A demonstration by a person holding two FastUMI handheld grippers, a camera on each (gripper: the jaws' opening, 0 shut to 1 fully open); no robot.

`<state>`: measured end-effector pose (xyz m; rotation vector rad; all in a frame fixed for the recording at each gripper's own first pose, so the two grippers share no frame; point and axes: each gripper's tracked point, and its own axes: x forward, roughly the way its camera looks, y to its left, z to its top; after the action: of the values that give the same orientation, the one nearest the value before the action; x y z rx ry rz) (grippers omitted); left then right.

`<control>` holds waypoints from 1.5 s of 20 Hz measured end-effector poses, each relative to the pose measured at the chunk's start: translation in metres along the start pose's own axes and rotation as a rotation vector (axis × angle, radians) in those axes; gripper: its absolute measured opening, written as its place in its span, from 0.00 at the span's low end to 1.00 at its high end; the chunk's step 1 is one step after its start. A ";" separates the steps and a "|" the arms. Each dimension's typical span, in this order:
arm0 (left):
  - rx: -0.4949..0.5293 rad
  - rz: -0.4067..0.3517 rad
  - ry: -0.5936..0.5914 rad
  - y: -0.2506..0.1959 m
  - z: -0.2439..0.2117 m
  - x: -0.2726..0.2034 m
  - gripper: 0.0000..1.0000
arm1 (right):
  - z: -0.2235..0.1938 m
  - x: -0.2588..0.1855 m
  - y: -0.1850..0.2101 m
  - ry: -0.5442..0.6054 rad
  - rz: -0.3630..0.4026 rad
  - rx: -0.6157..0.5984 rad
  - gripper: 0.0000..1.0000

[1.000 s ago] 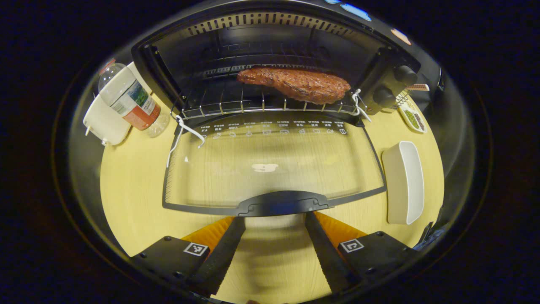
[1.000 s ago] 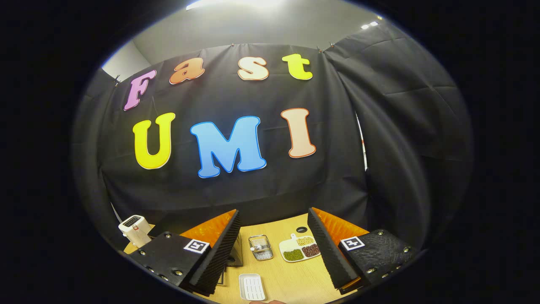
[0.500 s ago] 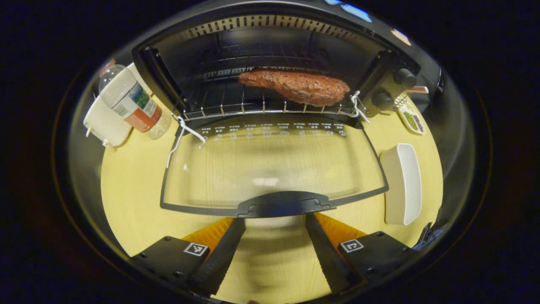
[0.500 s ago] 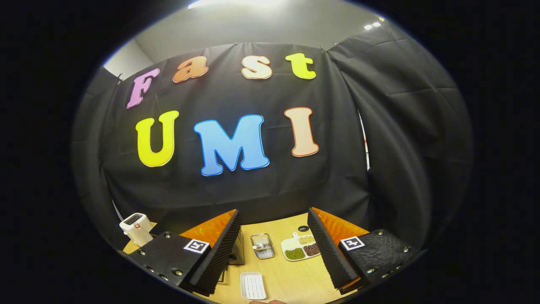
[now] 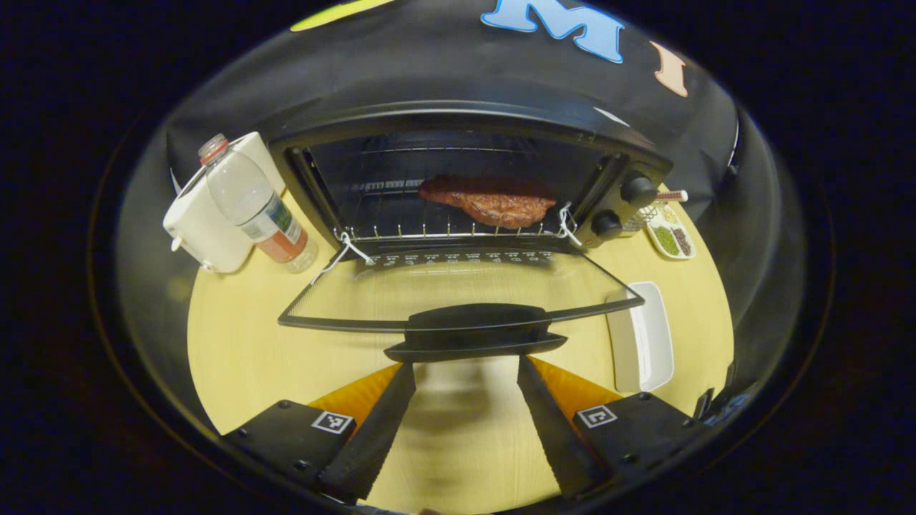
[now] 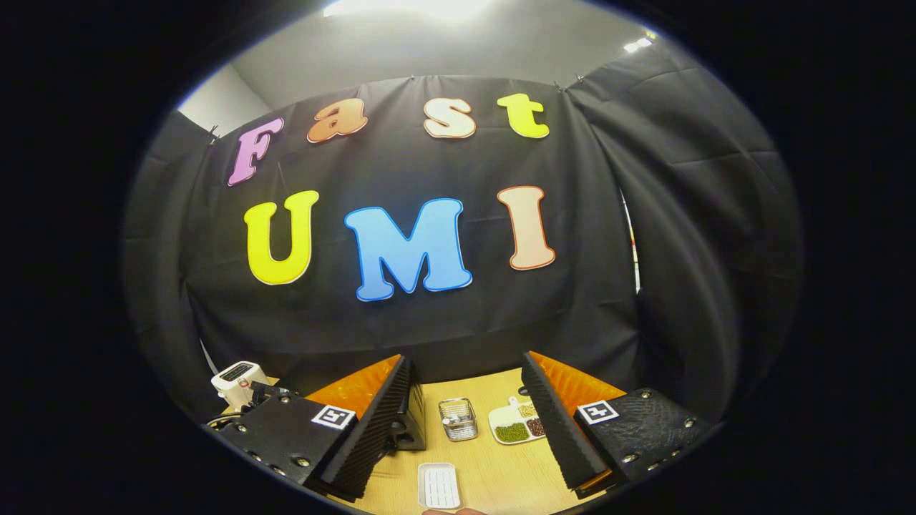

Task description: Open the electric oven with the left hand, put the food in, and close the electric oven.

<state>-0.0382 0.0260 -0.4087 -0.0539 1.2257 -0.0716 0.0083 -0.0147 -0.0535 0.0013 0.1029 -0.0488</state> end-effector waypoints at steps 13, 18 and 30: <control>0.072 0.057 -0.155 0.002 0.039 -0.030 0.98 | 0.000 -0.005 -0.009 -0.006 -0.006 -0.013 0.97; 0.093 0.058 -0.370 -0.007 0.083 -0.071 0.98 | -0.002 -0.005 -0.015 -0.003 -0.003 -0.017 0.98; 0.026 0.049 -1.044 -0.076 0.166 -0.332 1.00 | 0.051 -0.003 -0.005 -0.053 0.167 -0.035 0.97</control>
<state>0.0039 -0.0219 -0.0352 -0.0303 0.1819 -0.0086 0.0102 -0.0193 -0.0021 -0.0259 0.0504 0.1198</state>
